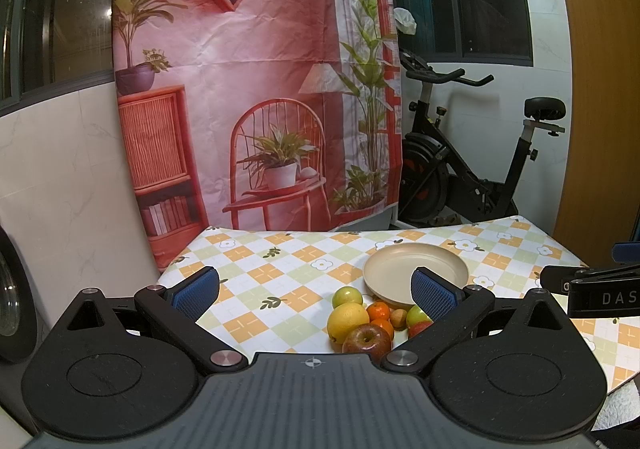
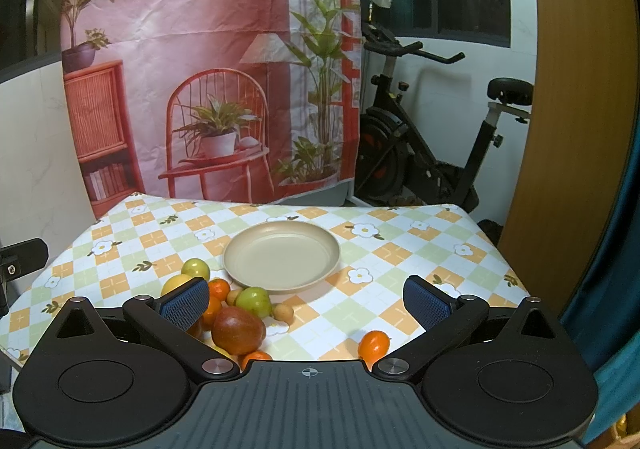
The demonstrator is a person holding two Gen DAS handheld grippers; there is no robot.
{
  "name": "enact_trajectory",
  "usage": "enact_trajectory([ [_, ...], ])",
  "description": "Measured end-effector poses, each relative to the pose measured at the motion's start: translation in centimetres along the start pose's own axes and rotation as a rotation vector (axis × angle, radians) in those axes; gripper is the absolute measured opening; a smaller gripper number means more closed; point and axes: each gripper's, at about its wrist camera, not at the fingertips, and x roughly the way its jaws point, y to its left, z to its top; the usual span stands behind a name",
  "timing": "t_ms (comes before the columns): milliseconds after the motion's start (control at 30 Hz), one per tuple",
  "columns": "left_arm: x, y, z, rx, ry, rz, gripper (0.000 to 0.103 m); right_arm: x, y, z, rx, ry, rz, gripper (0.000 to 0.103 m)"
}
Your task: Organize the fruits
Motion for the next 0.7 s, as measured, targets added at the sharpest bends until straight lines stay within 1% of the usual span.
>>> enact_trajectory([
  [133,0.0,-0.1,-0.1,0.012,0.003,-0.001,0.103,0.0,0.1,-0.1,0.004,0.003,0.002,0.103],
  [233,0.3,-0.1,0.1,0.022,0.009,0.006,0.103,0.9,-0.2,-0.5,0.008,0.007,0.028,0.103],
  [367,1.0,0.1,0.3,0.057,-0.018,0.021,0.103,1.5,-0.7,0.0,-0.005,-0.030,0.052,0.103],
  [433,1.8,0.2,0.5,0.074,-0.030,0.042,0.103,2.2,-1.1,0.3,-0.022,-0.053,0.057,0.103],
  [567,3.9,0.7,0.8,0.065,-0.011,0.073,0.103,4.1,-1.8,0.8,-0.018,-0.077,0.054,0.103],
  [633,5.0,0.9,0.7,0.061,0.003,0.087,0.103,5.3,-2.5,0.7,0.004,-0.094,0.071,0.103],
  [700,5.9,1.0,0.4,0.068,0.004,0.084,0.103,6.5,-3.0,0.3,0.032,-0.119,0.087,0.103],
])
